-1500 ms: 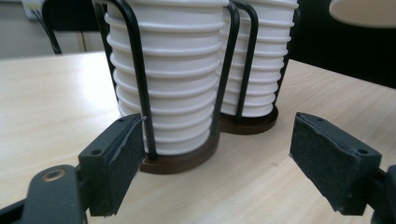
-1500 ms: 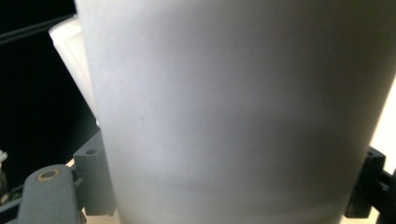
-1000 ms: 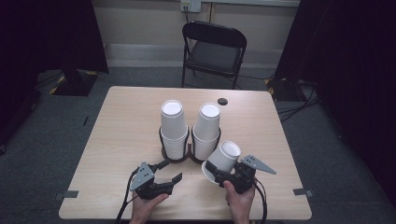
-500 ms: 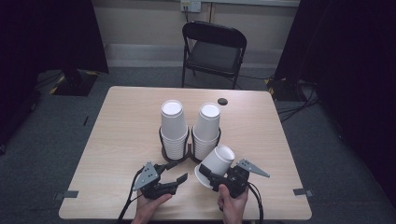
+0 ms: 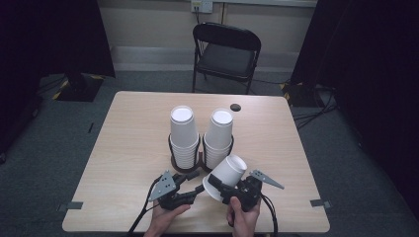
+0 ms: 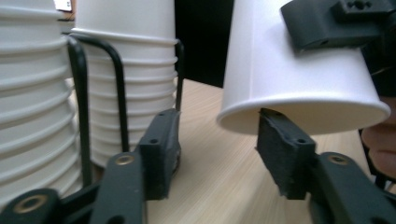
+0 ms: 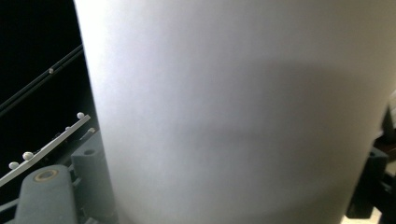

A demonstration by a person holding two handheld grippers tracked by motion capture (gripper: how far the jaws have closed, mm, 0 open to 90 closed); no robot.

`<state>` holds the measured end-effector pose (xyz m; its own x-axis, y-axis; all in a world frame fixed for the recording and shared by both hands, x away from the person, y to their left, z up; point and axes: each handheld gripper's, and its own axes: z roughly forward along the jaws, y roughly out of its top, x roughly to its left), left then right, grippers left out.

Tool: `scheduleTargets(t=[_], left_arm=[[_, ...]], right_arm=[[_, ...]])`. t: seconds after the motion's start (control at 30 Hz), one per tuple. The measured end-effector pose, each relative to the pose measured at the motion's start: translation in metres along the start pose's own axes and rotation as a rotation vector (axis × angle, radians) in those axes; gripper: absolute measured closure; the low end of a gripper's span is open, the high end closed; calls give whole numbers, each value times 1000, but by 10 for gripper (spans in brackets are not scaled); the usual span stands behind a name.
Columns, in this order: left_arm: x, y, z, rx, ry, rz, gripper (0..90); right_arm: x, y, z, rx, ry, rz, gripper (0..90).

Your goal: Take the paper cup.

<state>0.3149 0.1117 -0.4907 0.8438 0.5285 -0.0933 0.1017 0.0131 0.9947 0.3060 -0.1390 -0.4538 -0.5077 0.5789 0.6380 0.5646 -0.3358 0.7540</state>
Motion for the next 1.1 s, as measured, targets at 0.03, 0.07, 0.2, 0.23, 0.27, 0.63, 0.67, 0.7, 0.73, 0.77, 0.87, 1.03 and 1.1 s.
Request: scheduleTargets(t=[0.03, 0.07, 0.2, 0.23, 0.27, 0.63, 0.67, 0.7, 0.73, 0.77, 0.87, 1.03, 1.1], left_arm=[[-1, 0, 1, -16, 5, 20, 500], [-2, 0, 3, -28, 4, 31, 510], [-4, 0, 7, -48, -2, 30, 531], [-4, 0, 8, -50, 1, 38, 541], [-5, 0, 9, -54, 0, 34, 541], [-13, -3, 18, -58, 67, 98, 614], [-14, -2, 18, -60, 72, 105, 641], [-15, -1, 18, -62, 87, 119, 685], [-16, -1, 18, -56, 100, 128, 685], [-15, -1, 17, -58, 100, 127, 726], [-13, 0, 15, -59, 84, 112, 781], [-12, -2, 14, -46, 70, 100, 825], [-11, -1, 15, -41, 65, 100, 829]], right_arm=[[0, -1, 1, 5, 0, 5, 146], [2, -2, 3, 16, 9, 16, 146], [4, -4, 6, 23, 27, 28, 145], [6, -4, 8, 34, 36, 37, 146], [6, -4, 8, 34, 36, 37, 146], [10, -9, 17, 106, 66, 90, 146], [10, -9, 19, 119, 67, 91, 146], [10, -11, 21, 132, 73, 95, 139], [10, -11, 21, 132, 73, 95, 139], [11, -11, 21, 132, 78, 96, 136], [10, -10, 20, 137, 98, 95, 128], [9, -10, 21, 127, 64, 96, 114], [8, -8, 20, 116, 60, 94, 114]])
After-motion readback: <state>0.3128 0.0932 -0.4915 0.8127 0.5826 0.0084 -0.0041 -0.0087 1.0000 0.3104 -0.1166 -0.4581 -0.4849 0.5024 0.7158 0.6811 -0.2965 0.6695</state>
